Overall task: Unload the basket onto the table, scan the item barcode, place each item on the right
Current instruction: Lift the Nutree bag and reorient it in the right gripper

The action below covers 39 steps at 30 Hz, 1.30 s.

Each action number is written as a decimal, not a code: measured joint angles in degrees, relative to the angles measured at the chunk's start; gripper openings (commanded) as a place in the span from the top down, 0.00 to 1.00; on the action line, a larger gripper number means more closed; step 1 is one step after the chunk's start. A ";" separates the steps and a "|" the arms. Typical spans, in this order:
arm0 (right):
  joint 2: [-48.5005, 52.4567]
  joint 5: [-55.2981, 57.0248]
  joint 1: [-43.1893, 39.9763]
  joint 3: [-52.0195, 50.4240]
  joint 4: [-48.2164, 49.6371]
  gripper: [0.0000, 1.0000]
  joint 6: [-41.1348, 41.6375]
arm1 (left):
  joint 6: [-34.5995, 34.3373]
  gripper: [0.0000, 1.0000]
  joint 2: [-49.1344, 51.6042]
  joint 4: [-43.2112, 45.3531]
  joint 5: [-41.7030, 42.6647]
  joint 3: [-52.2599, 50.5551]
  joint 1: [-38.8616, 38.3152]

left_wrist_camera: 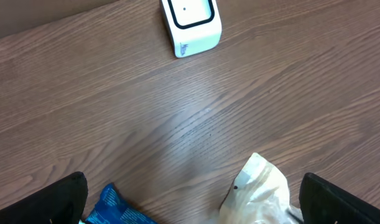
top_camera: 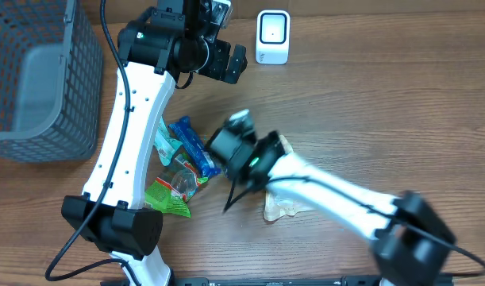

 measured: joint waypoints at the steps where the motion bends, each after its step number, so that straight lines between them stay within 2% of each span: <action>1: -1.64 -3.80 -2.56 0.72 -0.96 0.00 0.00 | 0.00 0.00 0.00 0.00 0.00 0.00 0.00; 3: -4.48 -9.86 -7.26 1.49 -2.78 0.05 0.02 | 0.00 0.00 0.00 0.00 -0.02 0.00 0.00; 8: -7.26 -22.49 -17.62 1.38 -7.39 0.05 -0.66 | 0.00 0.00 0.00 0.02 0.00 0.00 0.00; 19: -2.86 -30.80 -16.46 -7.72 -4.55 0.05 -0.98 | 0.00 0.00 0.00 -0.02 0.00 0.00 0.00; 24: 2.19 -33.05 -16.33 -8.17 -3.15 0.25 -1.97 | 0.00 0.00 0.00 -0.74 -0.02 0.00 0.00; 27: 4.57 -34.67 -16.15 -8.55 -2.62 0.41 -2.89 | 0.00 0.00 0.00 -1.29 0.00 0.00 0.00; 31: 5.86 -36.37 -16.17 -8.66 -2.05 0.47 -3.41 | 0.00 0.00 0.00 -1.38 0.00 0.00 0.00; 33: 6.73 -37.59 -16.50 -8.66 -2.03 0.53 -3.61 | 0.00 0.00 0.00 -1.38 0.00 0.00 0.00; 37: 8.07 -38.99 -16.90 -8.33 -2.32 0.90 -3.98 | 0.00 0.00 0.00 -1.36 -0.24 0.00 0.00; 38: 8.28 -39.54 -16.92 -8.00 -2.67 0.96 -3.85 | 0.00 0.00 0.00 -1.36 -0.48 0.00 0.00; 39: 8.37 -39.74 -16.98 -7.56 -2.95 0.96 -3.87 | 0.00 0.00 0.00 -1.33 -0.72 0.00 0.00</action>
